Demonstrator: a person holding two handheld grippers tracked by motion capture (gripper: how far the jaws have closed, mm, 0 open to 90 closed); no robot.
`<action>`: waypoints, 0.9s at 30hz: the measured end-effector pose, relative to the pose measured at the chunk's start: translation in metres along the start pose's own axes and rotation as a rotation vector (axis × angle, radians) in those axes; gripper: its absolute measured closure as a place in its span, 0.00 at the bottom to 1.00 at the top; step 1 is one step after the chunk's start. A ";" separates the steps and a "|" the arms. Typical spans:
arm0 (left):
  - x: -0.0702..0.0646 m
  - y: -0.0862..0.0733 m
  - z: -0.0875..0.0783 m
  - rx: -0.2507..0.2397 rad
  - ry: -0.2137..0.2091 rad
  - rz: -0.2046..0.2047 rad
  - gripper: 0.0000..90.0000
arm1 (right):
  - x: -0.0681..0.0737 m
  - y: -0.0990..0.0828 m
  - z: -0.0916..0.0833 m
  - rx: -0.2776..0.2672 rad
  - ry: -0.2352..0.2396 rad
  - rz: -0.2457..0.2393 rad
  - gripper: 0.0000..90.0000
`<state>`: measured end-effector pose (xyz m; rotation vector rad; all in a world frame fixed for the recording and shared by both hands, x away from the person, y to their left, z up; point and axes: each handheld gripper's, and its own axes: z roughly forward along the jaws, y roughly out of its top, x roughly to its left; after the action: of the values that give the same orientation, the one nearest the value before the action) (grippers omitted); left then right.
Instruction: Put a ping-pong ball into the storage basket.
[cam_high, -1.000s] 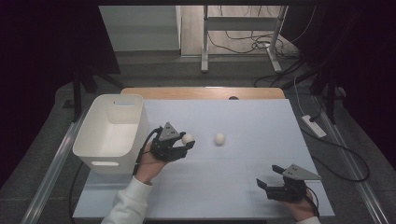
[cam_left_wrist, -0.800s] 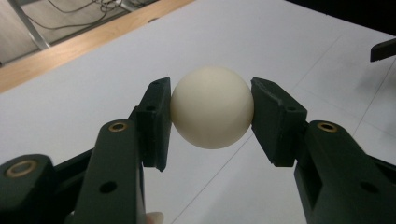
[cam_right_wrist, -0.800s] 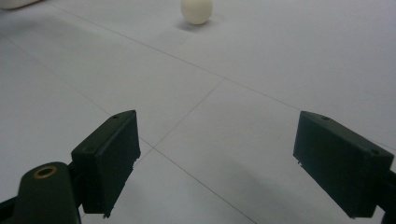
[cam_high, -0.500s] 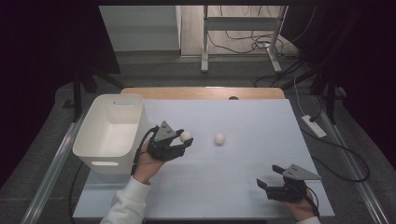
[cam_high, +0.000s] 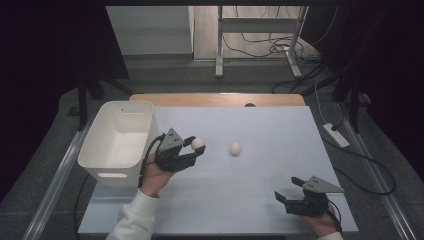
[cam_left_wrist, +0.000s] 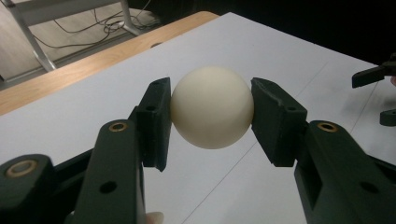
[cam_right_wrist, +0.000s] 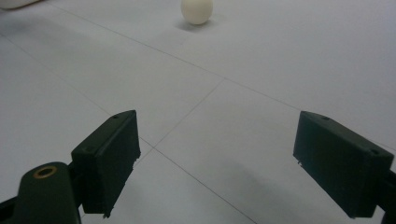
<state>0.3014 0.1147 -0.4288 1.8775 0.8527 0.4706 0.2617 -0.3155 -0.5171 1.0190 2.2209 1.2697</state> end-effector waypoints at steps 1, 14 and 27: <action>0.000 0.000 -0.001 -0.003 0.001 0.002 0.56 | 0.000 0.000 0.000 0.001 0.000 0.002 0.16; -0.001 0.005 -0.011 -0.043 0.009 0.006 0.56 | 0.000 0.000 0.000 0.002 0.001 0.001 0.16; -0.001 0.009 -0.023 -0.094 0.014 0.009 0.56 | 0.000 0.000 0.000 0.001 0.003 0.000 0.16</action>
<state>0.2888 0.1263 -0.4108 1.7937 0.8183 0.5213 0.2616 -0.3152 -0.5171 1.0179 2.2240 1.2705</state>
